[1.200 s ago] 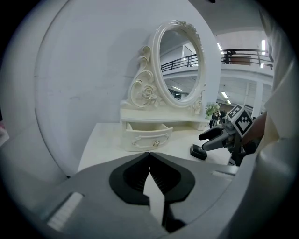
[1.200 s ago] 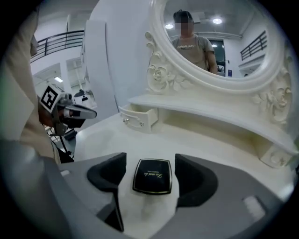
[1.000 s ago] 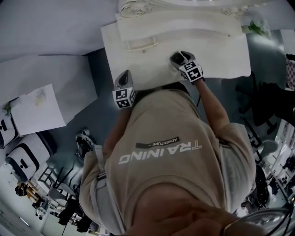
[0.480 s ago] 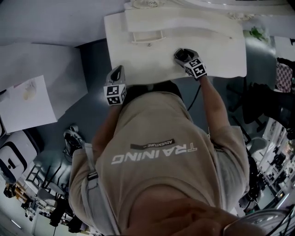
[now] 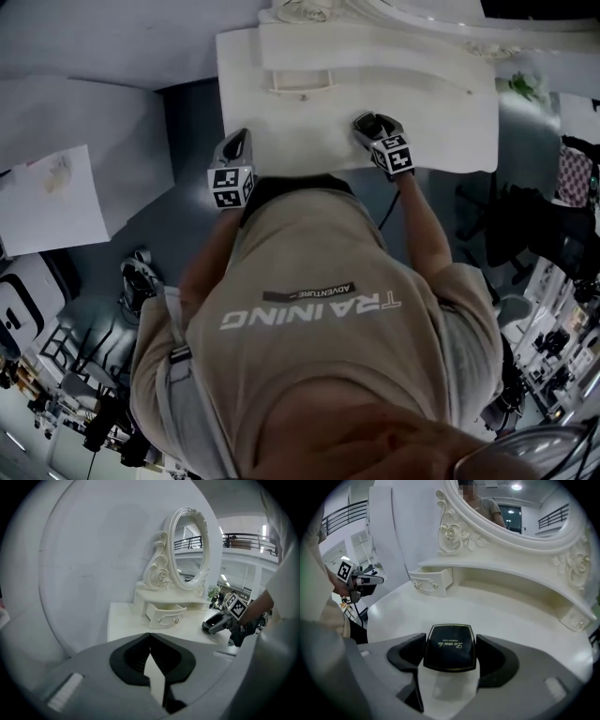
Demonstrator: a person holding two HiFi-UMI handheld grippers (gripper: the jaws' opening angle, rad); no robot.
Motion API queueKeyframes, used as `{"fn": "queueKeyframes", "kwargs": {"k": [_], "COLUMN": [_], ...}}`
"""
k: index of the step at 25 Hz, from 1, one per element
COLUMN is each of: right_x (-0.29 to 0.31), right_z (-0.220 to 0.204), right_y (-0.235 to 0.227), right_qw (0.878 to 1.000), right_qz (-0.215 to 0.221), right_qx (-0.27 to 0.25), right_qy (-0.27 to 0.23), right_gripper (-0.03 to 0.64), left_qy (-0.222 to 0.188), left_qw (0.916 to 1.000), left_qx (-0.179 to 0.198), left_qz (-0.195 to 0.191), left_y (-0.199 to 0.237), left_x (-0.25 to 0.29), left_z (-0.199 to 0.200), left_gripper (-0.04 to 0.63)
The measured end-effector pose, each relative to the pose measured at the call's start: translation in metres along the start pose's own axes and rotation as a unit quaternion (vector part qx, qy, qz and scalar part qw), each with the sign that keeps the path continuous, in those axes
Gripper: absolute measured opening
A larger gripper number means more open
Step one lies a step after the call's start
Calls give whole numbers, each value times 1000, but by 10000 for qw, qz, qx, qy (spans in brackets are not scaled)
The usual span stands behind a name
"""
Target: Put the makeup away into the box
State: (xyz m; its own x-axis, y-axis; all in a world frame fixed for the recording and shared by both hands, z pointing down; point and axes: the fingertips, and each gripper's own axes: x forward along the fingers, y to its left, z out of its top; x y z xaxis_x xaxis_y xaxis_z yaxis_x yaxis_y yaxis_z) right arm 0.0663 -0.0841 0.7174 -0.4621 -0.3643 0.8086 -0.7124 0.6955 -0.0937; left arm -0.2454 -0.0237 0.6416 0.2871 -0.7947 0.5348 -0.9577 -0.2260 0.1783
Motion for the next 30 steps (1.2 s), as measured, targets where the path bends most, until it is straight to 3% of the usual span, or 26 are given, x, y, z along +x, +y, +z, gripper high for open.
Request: {"fn": "queueKeyframes", "kwargs": {"k": [8, 14, 20, 30], "right_x": [3, 2, -10, 13], "right_z": [29, 74, 115, 174], "right_y": [-6, -7, 13, 80], "right_qw": [9928, 9889, 9920, 9912], "right_qz": [259, 272, 165, -44], "right_qx": [989, 1042, 763, 1201], "right_qy": [-622, -1025, -995, -561], "right_gripper": [333, 333, 333, 333], "left_qy": [345, 139, -29, -297], "left_qw": [9988, 9990, 9998, 9973], "left_qx": [117, 165, 128, 333], "left_qz": [331, 385, 171, -587], "left_y": [-2, -2, 5, 63], "left_x": [3, 16, 26, 10], "left_z": [11, 24, 29, 39], "left_gripper": [6, 6, 6, 6]}}
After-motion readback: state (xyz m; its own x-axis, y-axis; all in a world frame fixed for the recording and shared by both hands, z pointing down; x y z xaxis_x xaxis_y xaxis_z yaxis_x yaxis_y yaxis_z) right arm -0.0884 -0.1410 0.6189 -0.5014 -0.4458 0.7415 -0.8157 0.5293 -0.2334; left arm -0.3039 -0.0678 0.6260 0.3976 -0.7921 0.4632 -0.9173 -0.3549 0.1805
